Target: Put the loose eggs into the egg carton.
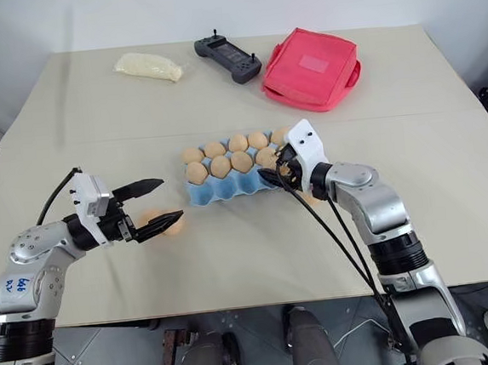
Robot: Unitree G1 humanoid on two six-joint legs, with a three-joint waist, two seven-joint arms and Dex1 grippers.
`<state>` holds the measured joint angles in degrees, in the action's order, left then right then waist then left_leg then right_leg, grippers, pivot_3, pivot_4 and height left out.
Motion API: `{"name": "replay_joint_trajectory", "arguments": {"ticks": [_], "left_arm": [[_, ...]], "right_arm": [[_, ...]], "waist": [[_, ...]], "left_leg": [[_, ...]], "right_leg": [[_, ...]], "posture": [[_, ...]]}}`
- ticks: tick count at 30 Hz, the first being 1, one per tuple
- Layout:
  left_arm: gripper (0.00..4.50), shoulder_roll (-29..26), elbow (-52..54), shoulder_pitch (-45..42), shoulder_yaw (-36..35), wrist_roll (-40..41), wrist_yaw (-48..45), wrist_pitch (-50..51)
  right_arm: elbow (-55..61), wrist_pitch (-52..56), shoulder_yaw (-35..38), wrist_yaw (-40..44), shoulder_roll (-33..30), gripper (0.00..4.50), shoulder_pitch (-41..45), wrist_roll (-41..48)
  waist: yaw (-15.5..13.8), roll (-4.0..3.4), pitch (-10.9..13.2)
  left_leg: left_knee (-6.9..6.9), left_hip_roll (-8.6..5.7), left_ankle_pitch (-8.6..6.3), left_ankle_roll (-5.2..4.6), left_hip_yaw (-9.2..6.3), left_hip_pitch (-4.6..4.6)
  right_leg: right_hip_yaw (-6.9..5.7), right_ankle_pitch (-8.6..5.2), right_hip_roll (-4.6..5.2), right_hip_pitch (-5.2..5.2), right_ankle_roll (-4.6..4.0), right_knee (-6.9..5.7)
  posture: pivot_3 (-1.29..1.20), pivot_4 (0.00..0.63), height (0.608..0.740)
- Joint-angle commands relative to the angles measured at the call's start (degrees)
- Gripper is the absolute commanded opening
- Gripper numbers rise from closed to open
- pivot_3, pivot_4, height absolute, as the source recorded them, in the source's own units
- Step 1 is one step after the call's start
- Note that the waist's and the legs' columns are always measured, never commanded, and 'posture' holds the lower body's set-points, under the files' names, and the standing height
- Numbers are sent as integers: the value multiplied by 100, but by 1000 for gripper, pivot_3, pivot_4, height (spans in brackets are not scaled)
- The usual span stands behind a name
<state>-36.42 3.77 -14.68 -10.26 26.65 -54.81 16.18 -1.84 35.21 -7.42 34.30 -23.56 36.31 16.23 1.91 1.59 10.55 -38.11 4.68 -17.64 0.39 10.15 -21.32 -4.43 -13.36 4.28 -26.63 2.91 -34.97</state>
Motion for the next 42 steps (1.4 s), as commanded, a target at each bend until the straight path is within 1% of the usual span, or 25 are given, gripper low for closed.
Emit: {"name": "replay_joint_trajectory", "arguments": {"ticks": [1, 7, 10, 15, 19, 22, 25, 27, 31, 35, 38, 42], "left_arm": [[4500, 8, 181, 16, -95, 88, 29, -82], [4500, 81, 57, -122, 7, 54, -3, -125], [4500, 118, 11, -185, 39, 42, -19, -138], [4500, 149, -88, -226, 65, 8, -64, -196], [4500, 150, -212, -286, 97, -4, -96, -264], [4500, 146, -285, -330, 107, -5, -111, -306], [4500, 136, -335, -349, 103, -4, -130, -344], [4500, 126, -358, -354, 102, 0, -142, -361], [4500, 115, -374, -362, 106, -3, -151, -372], [4500, 129, -367, -398, 126, -5, -137, -367], [4500, 128, -318, -379, 123, 3, -122, -357], [4500, 98, -195, -281, 78, 22, -87, -326]], "right_arm": [[314, -32, 107, 99, 11, 4466, 143, 55], [938, 208, 366, 205, -257, 4466, -27, 227], [1567, 274, 708, 383, -607, 4466, -438, 453], [2252, 219, 1490, 875, -1394, 4466, -1560, 856], [2497, 130, 2267, 1475, -2103, 4466, -2819, 1067], [2577, 85, 2734, 1730, -2345, 4466, -3562, 1193], [2619, -49, 3110, 1899, -2418, 4466, -4186, 1200], [2654, -93, 3259, 1942, -2424, 4466, -4422, 1225], [2705, -115, 3134, 1767, -2294, 4466, -4218, 1302], [2659, -34, 2499, 1342, -1930, 4466, -3529, 1284], [2345, -157, 1989, 1011, -1600, 4466, -3002, 992], [1783, -444, 1491, 762, -1307, 4466, -2528, 591]], "waist": [[3, 0, 0], [-11, 0, 0], [-37, 0, 0], [-64, 0, 0], [-49, 0, 0], [-24, 0, 0], [-30, 1, 0], [-34, 1, 0], [-8, 1, 0], [-13, 3, 0], [-28, 2, 0], [-31, 2, 0]], "left_leg": [[0, 0, 0, 0, 0, 0], [0, -1, -1, 1, -1, 0], [2, -1, -3, 1, -2, -1], [3, -3, -12, -6, -7, -12], [3, -4, -15, -11, -5, -11], [3, -4, -15, -10, -4, -5], [2, -2, -14, -9, -2, 9], [2, -2, -11, -6, -6, 10], [0, -6, -11, -3, -3, 11], [-1, -6, -12, 5, -5, 13], [2, 0, -6, 8, -12, 11], [3, -2, -4, 0, -11, 6]], "right_leg": [[0, 0, 0, 0, 0, 0], [0, 0, 3, 0, 0, 1], [-1, 0, 3, 0, 0, 6], [-14, 1, 3, 4, 4, 29], [-12, 3, 2, 7, 9, 38], [-7, 3, -3, 9, 9, 38], [1, 3, -8, 16, 8, 36], [2, 0, -12, 19, 4, 38], [18, 2, -12, 19, 5, 45], [20, 7, -18, 19, -2, 46], [15, 5, -25, 15, -9, 45], [14, 7, -22, 10, -6, 40]], "posture": [[0, 150, 740], [0, 150, 740], [0, 150, 740], [0, 150, 740], [0, 150, 740], [0, 150, 740], [0, 150, 740], [0, 150, 740], [0, 150, 740], [0, 150, 740], [0, 150, 740], [0, 150, 740]]}}
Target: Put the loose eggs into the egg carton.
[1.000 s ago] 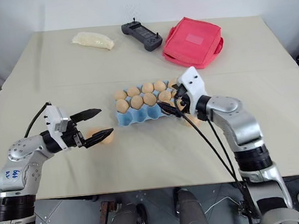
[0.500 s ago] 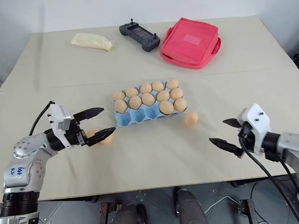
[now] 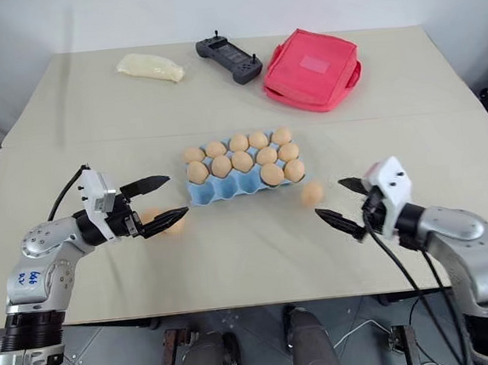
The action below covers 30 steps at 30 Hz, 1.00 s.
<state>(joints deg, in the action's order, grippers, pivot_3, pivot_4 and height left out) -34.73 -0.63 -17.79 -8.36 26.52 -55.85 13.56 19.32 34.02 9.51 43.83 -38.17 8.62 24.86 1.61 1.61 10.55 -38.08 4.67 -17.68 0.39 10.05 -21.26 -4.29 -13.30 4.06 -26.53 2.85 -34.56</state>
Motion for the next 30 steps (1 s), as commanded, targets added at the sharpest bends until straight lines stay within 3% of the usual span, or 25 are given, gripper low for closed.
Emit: {"name": "replay_joint_trajectory", "arguments": {"ticks": [1, 11, 14, 18, 20, 25, 30], "left_arm": [[4500, -75, 277, 56, -121, 39, 27, -59], [4500, -82, 569, 305, -202, 95, 154, 6], [4500, -72, 633, 362, -215, 107, 195, 14], [4500, -80, 735, 481, -263, 132, 247, 40], [4500, -91, 769, 536, -285, 143, 267, 51], [4500, -93, 818, 589, -325, 150, 296, 78], [4500, -63, 796, 579, -324, 127, 312, 77]], "right_arm": [[-463, -405, -261, -240, 239, 4466, 334, -321], [-1363, -542, -811, -237, 600, 4466, 839, -598], [-1239, -243, -740, -168, 721, 3872, 807, -274], [-953, -208, -489, -264, 688, 2450, 768, -135], [-713, -82, -344, -262, 588, 2066, 716, -8], [-44, 342, -89, -121, 269, 2008, 539, 366], [205, 705, -337, -159, 234, 1954, 1182, 585]], "waist": [[-1, 0, 0], [-1, 0, 0], [6, 0, 0], [6, -1, 0], [3, -1, 0], [-6, -1, 0], [36, -1, 0]], "left_leg": [[0, -1, -3, 0, 0, -1], [-1, 1, -13, -3, 6, -3], [-3, 1, -12, -3, 5, -1], [-3, 2, -11, -2, 5, 2], [-3, 2, -11, -2, 5, 3], [-3, 2, -12, -2, 3, 1], [-4, 1, -12, -3, 5, 3]], "right_leg": [[-1, 1, 1, 0, 2, -1], [-2, 3, 1, -3, 6, -1], [-1, 3, 1, -3, 6, -7], [0, 2, 2, -4, 5, -17], [0, 2, 2, -4, 4, -16], [-2, 1, 4, -4, 4, -13], [2, 2, 5, -3, 4, -12]], "posture": [[0, 150, 740], [0, 150, 740], [0, 150, 740], [0, 150, 740], [0, 150, 740], [0, 150, 740], [0, 150, 740]]}}
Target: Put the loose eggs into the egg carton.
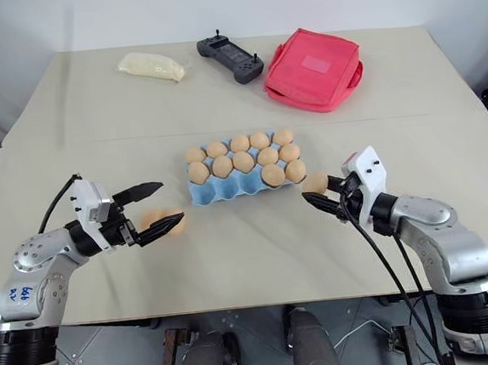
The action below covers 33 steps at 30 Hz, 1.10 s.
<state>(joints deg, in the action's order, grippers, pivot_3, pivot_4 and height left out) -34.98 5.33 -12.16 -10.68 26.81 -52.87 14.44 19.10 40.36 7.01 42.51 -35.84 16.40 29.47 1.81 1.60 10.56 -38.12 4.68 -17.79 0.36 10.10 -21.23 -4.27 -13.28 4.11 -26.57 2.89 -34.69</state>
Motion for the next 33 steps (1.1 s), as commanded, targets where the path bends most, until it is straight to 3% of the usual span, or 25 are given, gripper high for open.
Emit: {"name": "replay_joint_trajectory", "arguments": {"ticks": [1, 9, 17, 24, 33], "left_arm": [[4500, -30, 191, 2, -88, 96, 24, -9], [4500, -11, 280, 76, -162, 83, 150, -8], [4500, -46, 642, 447, -376, 143, 384, 34], [4500, -49, 821, 626, -491, 171, 492, 77], [4500, -60, 899, 686, -517, 185, 552, 111]], "right_arm": [[113, 96, -270, -72, 108, 1954, 633, 60], [-1266, -355, -1516, -291, 1362, 1954, 2031, -661], [-2472, -1109, -1904, -76, 2024, 1954, 2460, -1120], [-2614, -1217, -1910, 159, 2020, 4394, 2478, -1213], [-2283, -1094, -1720, 238, 1764, 4483, 2463, -1177]], "waist": [[34, 0, 0], [56, 0, 0], [44, 0, 0], [33, 0, 0], [67, 0, 0]], "left_leg": [[0, 1, 0, 0, 1, 1], [2, 11, 8, 14, -6, -1], [1, 10, 5, 19, 1, -9], [1, 9, 3, 18, 1, -5], [2, 11, 4, 19, -1, -1]], "right_leg": [[1, 0, -1, 0, 0, 0], [-8, -7, -11, -9, -19, -25], [-16, -5, -3, -10, -14, -21], [-17, -5, 0, -11, -14, -20], [-17, -6, 1, -11, -16, -27]], "posture": [[0, 150, 740], [0, 150, 740], [0, 150, 740], [0, 150, 740], [0, 150, 740]]}}
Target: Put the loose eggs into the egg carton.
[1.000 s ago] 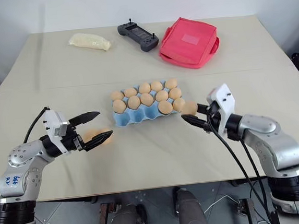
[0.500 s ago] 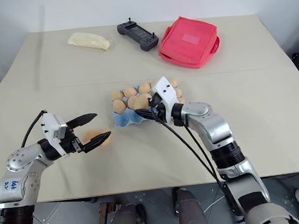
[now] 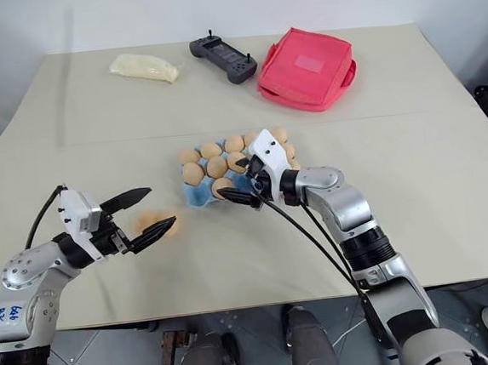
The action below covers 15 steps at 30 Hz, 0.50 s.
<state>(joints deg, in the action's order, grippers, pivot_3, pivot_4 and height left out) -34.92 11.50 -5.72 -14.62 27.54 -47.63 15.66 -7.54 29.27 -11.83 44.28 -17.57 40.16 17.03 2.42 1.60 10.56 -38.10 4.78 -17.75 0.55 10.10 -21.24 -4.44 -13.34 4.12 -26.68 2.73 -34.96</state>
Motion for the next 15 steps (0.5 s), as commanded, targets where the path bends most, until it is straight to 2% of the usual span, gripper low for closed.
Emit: {"name": "replay_joint_trajectory", "arguments": {"ticks": [1, 8, 15], "left_arm": [[4500, -68, 271, 30, -122, 107, 26, -11], [4500, -61, 211, -66, -69, 73, 26, -1], [4500, -63, 266, -30, -100, 84, 39, 16]], "right_arm": [[463, 42, 158, 84, -76, 4483, 81, 87], [637, 248, -151, 123, 161, 4483, 111, 9], [252, 505, -635, 111, 207, 4483, 355, -405]], "waist": [[10, 0, 0], [68, 0, 0], [78, 0, 0]], "left_leg": [[0, 0, 0, 0, 0, 0], [0, 0, 0, 1, 0, 0], [0, 0, 0, 0, 0, -1]], "right_leg": [[0, 0, 0, 0, 0, 1], [0, 0, 0, 0, 0, 0], [0, 0, 5, -2, -1, -1]], "posture": [[0, 150, 740], [0, 150, 740], [0, 150, 740]]}}
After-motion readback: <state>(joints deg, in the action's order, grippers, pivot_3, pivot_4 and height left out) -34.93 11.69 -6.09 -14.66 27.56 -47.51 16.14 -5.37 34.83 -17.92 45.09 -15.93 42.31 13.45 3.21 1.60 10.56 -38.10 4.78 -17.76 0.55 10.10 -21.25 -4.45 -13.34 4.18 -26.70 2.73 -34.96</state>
